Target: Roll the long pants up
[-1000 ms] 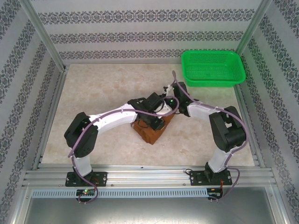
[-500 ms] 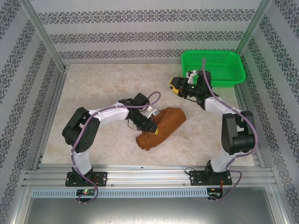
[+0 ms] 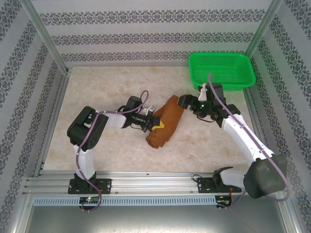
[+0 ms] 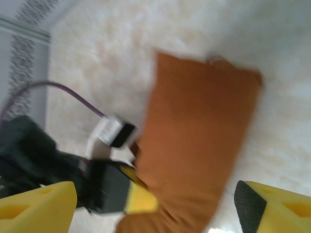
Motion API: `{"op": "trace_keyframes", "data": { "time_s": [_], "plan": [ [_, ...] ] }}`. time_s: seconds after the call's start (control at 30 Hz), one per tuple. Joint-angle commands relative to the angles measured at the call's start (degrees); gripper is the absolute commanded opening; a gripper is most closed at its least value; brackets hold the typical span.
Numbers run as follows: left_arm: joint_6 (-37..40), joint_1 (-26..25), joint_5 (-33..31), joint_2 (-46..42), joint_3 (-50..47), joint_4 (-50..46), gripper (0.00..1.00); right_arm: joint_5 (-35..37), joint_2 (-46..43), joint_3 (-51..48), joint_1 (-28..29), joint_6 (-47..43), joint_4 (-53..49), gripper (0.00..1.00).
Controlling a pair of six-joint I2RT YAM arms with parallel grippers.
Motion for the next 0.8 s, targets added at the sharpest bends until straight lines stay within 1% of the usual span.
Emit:
{"op": "trace_keyframes", "data": {
  "time_s": [0.0, 0.07, 0.1, 0.23, 0.3, 0.4, 0.5, 0.57, 0.6, 0.67, 0.7, 0.77],
  "plan": [
    [-28.28, 1.86, -5.78, 6.86, -4.64, 26.94, 0.0, -0.19, 5.3, -4.14, 1.19, -0.73, -1.01, 0.86],
    [-37.89, 1.52, -6.38, 11.24, -4.64, 39.47, 0.0, -1.15, 9.87, -3.77, 2.38, -0.49, 2.51, 0.86],
    [-40.18, 1.38, -7.44, 12.71, -4.97, 42.51, 0.0, -1.27, 12.68, -2.95, 2.99, -0.49, 4.08, 0.86],
    [-40.16, 1.06, -7.57, 14.77, -6.0, 43.43, 0.0, -3.77, 23.46, 2.82, 5.14, -0.79, 7.61, 0.87],
    [-42.16, 1.1, -7.79, 15.6, -6.89, 47.15, 0.0, -5.49, 28.15, 5.02, 5.96, -0.21, 10.39, 0.87],
    [-44.2, 1.03, -8.0, 16.23, -8.24, 51.29, 0.0, -7.17, 33.37, 7.59, 7.57, 0.76, 13.8, 0.9],
    [-45.94, 1.0, -8.3, 17.38, -9.05, 54.62, 0.0, -8.32, 37.82, 10.51, 9.12, 2.24, 17.31, 0.9],
    [-46.81, 1.09, -9.04, 18.77, -9.85, 56.27, 0.0, -9.94, 39.2, 10.92, 9.78, 4.19, 21.8, 0.92],
    [-46.65, 1.14, -8.15, 19.76, -9.3, 57.17, 0.0, -10.49, 39.55, 11.34, 9.98, 4.99, 23.5, 0.92],
    [-46.34, 1.21, -8.82, 20.75, -10.63, 57.93, 0.0, -9.91, 38.23, 9.99, 10.3, 6.83, 27.61, 0.93],
    [-45.54, 1.21, -7.84, 21.17, -10.57, 57.72, 0.0, -10.05, 37.82, 10.69, 10.53, 6.19, 27.53, 0.93],
    [-44.85, 1.37, -8.28, 21.6, -11.82, 57.94, 0.0, -10.89, 38.72, 14.28, 11.0, 4.02, 23.03, 0.93]
  ]
}}
